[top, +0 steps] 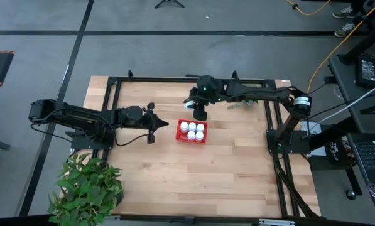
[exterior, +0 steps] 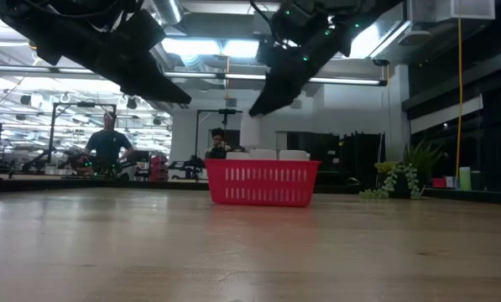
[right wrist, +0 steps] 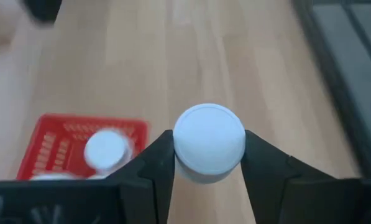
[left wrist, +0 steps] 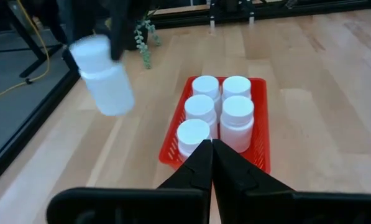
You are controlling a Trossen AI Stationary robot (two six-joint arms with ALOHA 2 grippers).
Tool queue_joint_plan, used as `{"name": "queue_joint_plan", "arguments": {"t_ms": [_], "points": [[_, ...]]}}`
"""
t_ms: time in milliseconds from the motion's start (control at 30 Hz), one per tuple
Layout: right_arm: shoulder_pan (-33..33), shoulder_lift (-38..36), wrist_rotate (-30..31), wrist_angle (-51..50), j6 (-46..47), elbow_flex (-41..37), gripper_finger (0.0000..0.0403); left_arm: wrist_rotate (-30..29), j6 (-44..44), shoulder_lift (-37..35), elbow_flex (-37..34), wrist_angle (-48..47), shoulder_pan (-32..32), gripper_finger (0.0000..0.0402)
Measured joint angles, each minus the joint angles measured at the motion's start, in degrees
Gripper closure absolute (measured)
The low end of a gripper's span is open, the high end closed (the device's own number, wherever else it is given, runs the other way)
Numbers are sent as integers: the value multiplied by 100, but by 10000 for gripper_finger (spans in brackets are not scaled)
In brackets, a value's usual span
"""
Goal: Pick and place pill bottles into a basket
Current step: Put the white pill bottle into the red basket
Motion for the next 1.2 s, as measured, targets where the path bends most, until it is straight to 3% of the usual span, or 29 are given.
{"name": "queue_joint_plan", "arguments": {"t_ms": [533,967,1200], "points": [[1036,-1823,67,1781,930,-2132,255,329,2,-2,0,52,0,399],[1880,-1799,565,1811,1537,-2133,255,327,2,-2,0,63,0,397],[2095,-1470,819,1514,1815,-1655,255,325,2,-2,0,83,0,398]]}}
